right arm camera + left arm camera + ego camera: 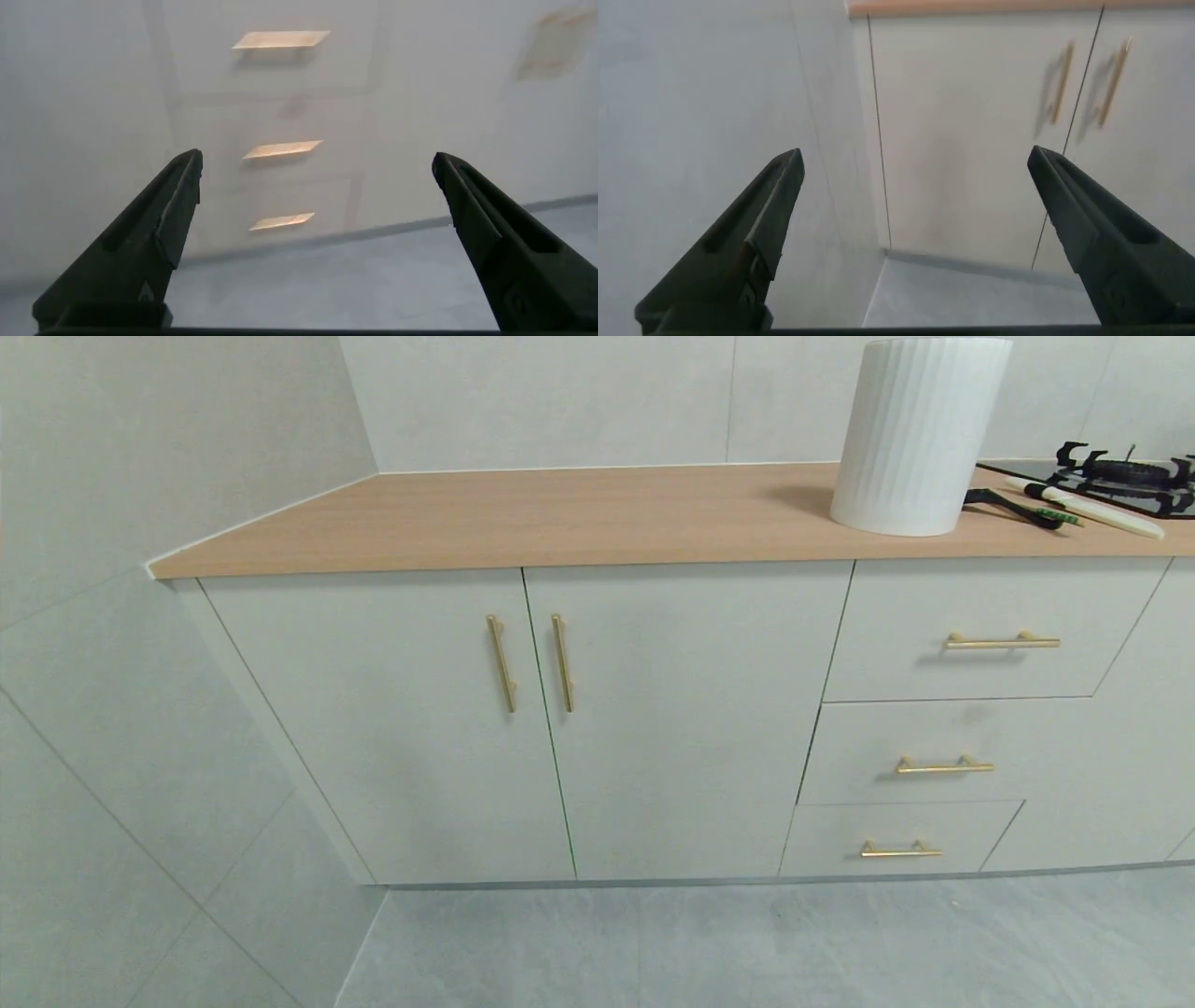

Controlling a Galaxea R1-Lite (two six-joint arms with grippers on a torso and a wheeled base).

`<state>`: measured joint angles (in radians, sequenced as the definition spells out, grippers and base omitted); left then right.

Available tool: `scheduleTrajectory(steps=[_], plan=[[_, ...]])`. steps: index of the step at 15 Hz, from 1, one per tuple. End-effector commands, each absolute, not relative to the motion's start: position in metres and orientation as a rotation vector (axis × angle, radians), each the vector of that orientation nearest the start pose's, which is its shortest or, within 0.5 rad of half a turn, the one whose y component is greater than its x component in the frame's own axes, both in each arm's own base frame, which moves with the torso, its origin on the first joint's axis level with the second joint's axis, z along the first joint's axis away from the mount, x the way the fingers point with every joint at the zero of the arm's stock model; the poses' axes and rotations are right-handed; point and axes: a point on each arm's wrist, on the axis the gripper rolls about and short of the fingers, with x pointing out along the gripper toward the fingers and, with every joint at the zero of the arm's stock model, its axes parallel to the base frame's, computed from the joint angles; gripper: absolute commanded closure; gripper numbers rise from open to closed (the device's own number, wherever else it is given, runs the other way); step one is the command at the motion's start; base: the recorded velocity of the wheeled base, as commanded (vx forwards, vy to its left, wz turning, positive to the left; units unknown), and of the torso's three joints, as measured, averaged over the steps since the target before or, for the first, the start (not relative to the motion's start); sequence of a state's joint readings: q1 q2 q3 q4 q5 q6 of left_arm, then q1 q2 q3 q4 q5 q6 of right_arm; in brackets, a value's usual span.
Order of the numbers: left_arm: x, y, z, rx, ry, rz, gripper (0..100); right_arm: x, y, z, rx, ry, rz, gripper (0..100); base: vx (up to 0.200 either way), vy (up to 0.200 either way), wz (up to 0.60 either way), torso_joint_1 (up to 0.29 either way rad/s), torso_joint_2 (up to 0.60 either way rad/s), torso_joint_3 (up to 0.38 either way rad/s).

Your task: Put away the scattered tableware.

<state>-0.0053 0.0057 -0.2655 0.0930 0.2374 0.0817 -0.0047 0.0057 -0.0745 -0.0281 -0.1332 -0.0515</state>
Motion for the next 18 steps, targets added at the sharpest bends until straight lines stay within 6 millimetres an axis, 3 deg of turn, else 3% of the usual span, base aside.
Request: scheduleTrajectory(steps=[1, 7, 18], plan=[[-0.025, 0.004, 0.092, 0.096, -0.142, 0.203, 0, -0.023, -0.001, 0.08, -0.028, -0.042, -0.067, 0, 0.0, 0.0, 0.0, 0.0, 0.0, 0.0], [-0.023, 0.0, 0.075, 0.046, 0.009, 0.0, 0, -0.023, 0.0, 0.076, -0.029, 0.001, 0.008, 0, 0.0, 0.0, 0.0, 0.0, 0.0, 0.0], [-0.023, 0.0, 0.076, -0.005, -0.002, 0.0, 0, -0.023, 0.0, 0.076, -0.029, 0.003, 0.008, 0, 0.0, 0.0, 0.0, 0.0, 0.0, 0.0]])
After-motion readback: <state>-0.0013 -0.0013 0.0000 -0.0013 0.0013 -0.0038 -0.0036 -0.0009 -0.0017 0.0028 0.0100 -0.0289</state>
